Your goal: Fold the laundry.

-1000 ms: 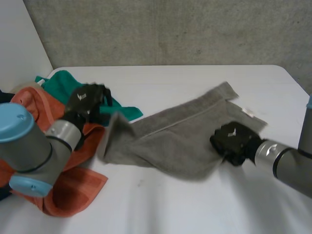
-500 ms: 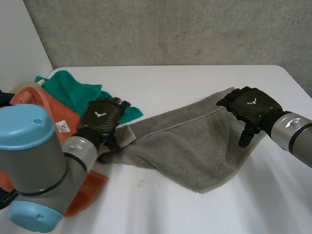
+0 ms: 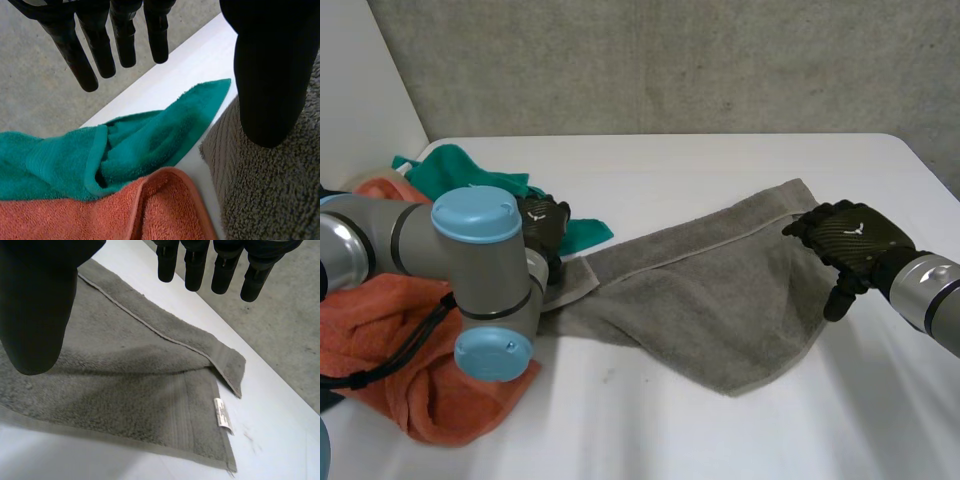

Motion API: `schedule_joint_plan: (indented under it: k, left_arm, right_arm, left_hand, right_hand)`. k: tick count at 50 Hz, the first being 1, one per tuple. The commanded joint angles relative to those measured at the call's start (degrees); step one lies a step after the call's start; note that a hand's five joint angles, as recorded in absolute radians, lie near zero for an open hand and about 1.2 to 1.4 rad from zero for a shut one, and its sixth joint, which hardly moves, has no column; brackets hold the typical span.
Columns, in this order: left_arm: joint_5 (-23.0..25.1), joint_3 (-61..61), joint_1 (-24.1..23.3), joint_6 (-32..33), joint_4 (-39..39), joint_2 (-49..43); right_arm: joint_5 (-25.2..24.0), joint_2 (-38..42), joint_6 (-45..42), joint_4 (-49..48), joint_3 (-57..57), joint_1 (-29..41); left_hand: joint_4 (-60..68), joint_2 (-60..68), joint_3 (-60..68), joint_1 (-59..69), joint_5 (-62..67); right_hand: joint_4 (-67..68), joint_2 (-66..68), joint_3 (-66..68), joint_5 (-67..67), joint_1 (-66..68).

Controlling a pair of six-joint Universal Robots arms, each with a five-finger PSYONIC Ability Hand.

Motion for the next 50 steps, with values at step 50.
schedule_joint_plan:
  k: [50]
  left_arm:
    - [4.28, 1.94, 2.88, -5.41, -2.04, 1.14]
  right_arm:
    - [-0.73, 4.11, 1.31, -3.24, -3.85, -2.91]
  left_hand:
    - [59.35, 59.57, 59.58, 59.26, 59.21]
  right_hand:
    - [-3.65, -3.63, -3.22, -2.99, -4.32]
